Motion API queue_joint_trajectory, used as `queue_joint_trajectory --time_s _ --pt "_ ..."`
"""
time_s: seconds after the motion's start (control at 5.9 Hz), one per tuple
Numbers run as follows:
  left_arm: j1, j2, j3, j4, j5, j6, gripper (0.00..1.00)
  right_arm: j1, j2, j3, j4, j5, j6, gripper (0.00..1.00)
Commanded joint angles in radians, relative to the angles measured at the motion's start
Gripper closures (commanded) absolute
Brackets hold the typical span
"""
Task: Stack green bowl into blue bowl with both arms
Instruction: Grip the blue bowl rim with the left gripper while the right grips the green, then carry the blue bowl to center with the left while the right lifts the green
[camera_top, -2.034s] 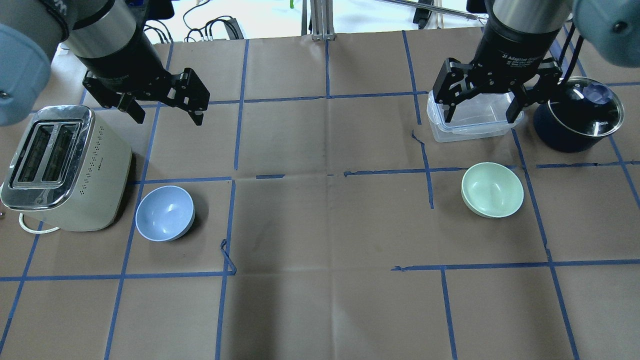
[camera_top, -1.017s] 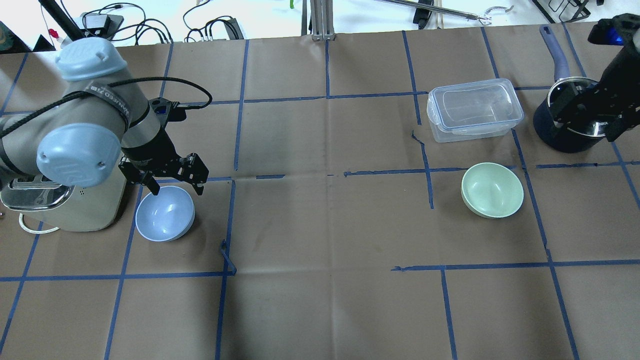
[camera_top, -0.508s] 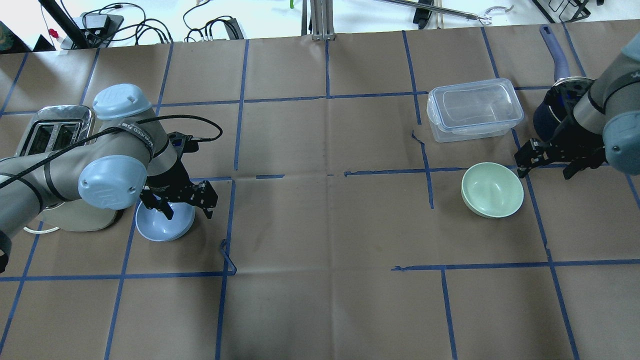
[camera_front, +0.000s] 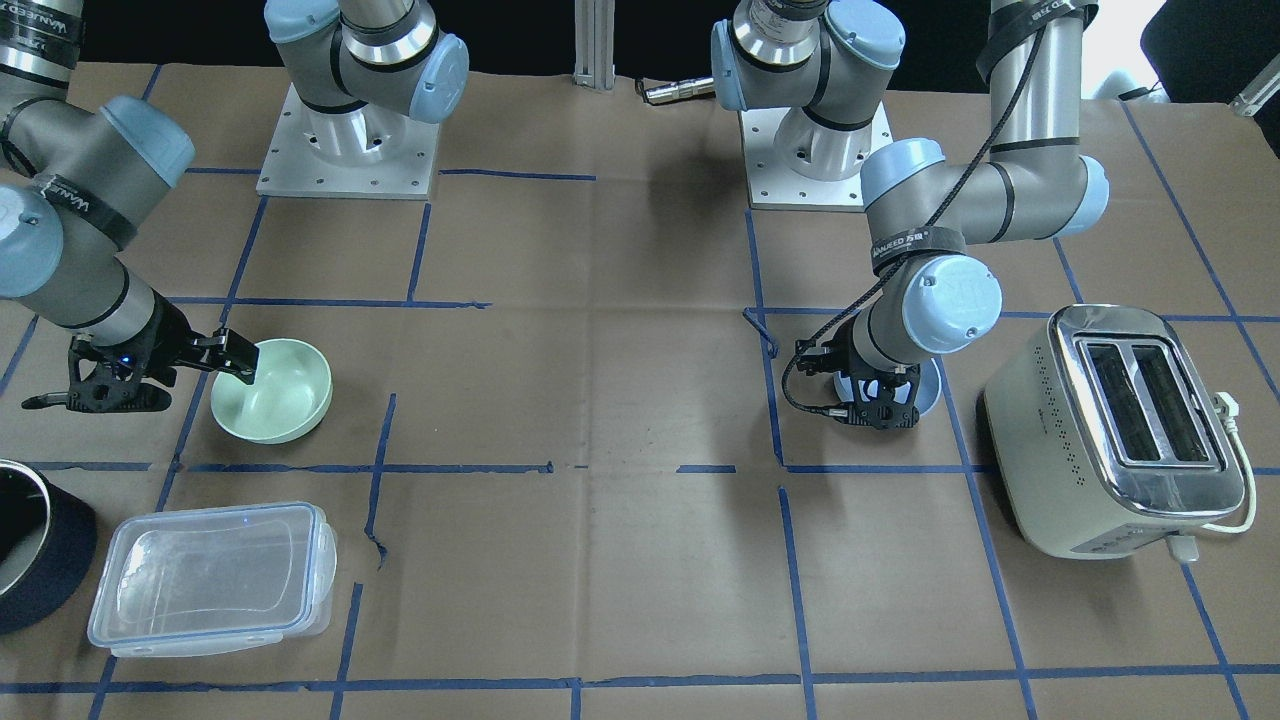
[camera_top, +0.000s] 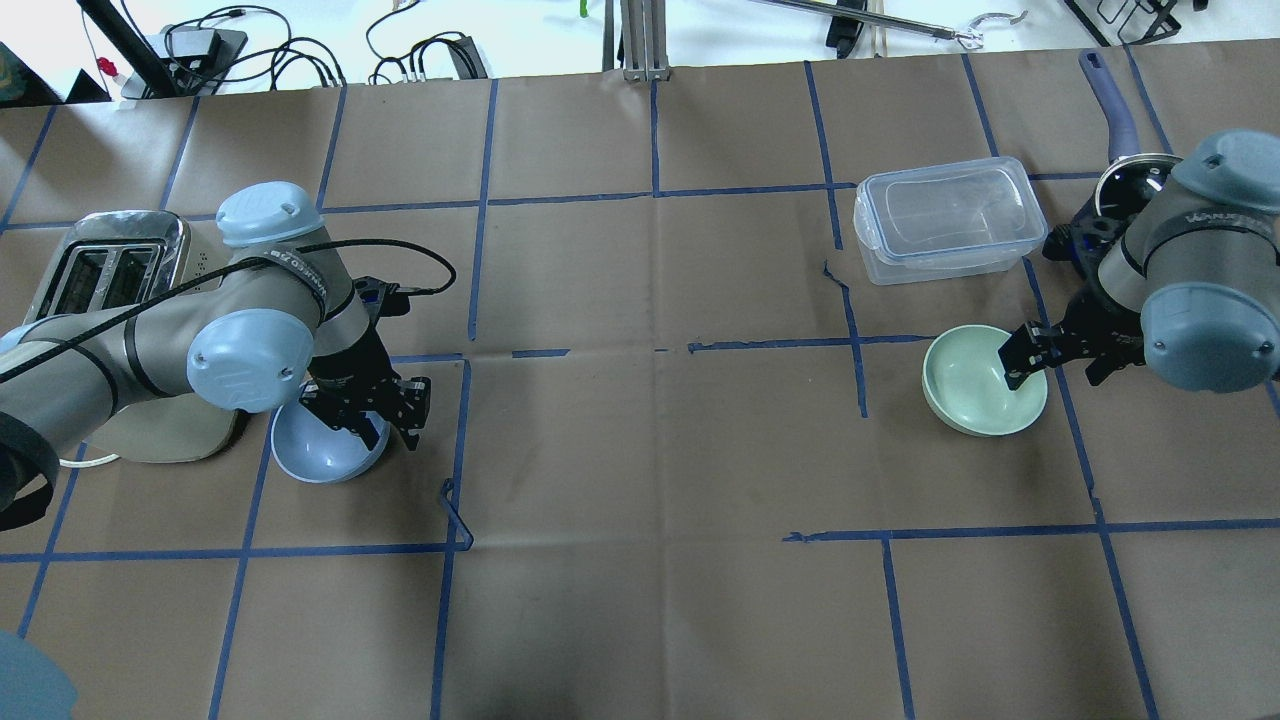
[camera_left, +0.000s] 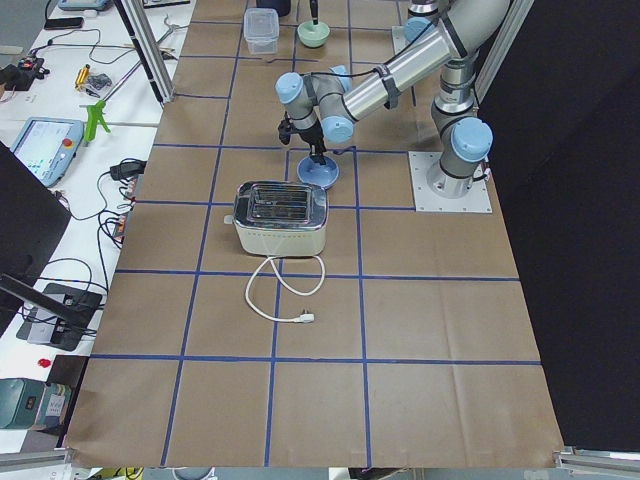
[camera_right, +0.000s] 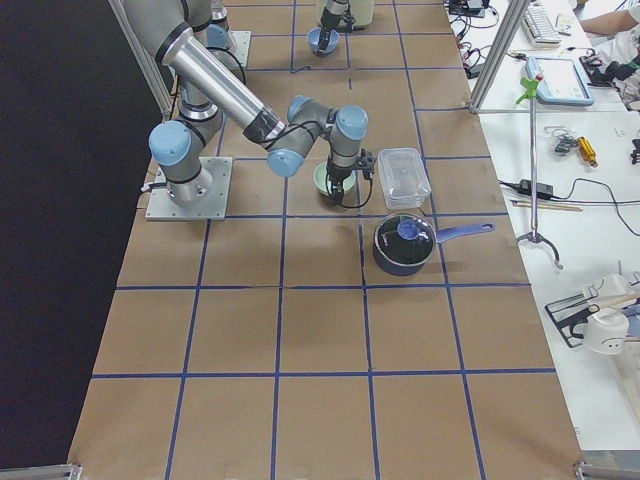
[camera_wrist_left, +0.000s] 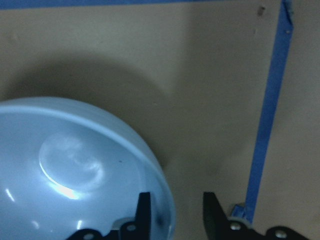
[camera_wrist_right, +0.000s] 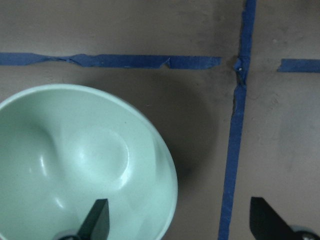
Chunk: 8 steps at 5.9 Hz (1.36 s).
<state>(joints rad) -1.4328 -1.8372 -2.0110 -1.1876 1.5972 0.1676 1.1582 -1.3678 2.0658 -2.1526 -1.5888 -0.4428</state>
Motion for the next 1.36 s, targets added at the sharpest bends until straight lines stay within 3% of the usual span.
queue_joint_trajectory --time_s 0.0,0.17,0.34,0.68,0.85,1.02,1.19 --pt "-0.001 0.012 0.004 0.005 0.0 0.001 0.95 0.0 0.006 0.01 -0.007 -0.009 0.001 0.5" --pt "-0.02 0.015 0.026 0.022 0.003 -0.016 0.96 0.0 0.001 0.01 0.002 -0.045 0.01 0.82" --pt "-0.07 0.009 0.091 0.005 -0.012 -0.051 0.96 0.0 0.0 0.013 0.003 -0.042 0.01 0.91" --pt "-0.298 -0.036 0.252 0.017 -0.028 -0.243 0.94 0.0 -0.011 0.002 0.013 -0.036 0.012 0.94" --pt "-0.38 -0.112 0.352 0.017 -0.055 -0.253 0.94 0.005 -0.042 -0.027 0.052 -0.031 0.019 0.94" --pt "-0.458 -0.172 0.453 0.017 -0.046 -0.299 0.93 0.008 -0.077 -0.12 0.212 0.007 0.027 0.94" --pt "-0.501 -0.212 0.492 0.02 -0.055 -0.386 0.92 0.009 -0.095 -0.229 0.388 0.071 0.027 0.95"
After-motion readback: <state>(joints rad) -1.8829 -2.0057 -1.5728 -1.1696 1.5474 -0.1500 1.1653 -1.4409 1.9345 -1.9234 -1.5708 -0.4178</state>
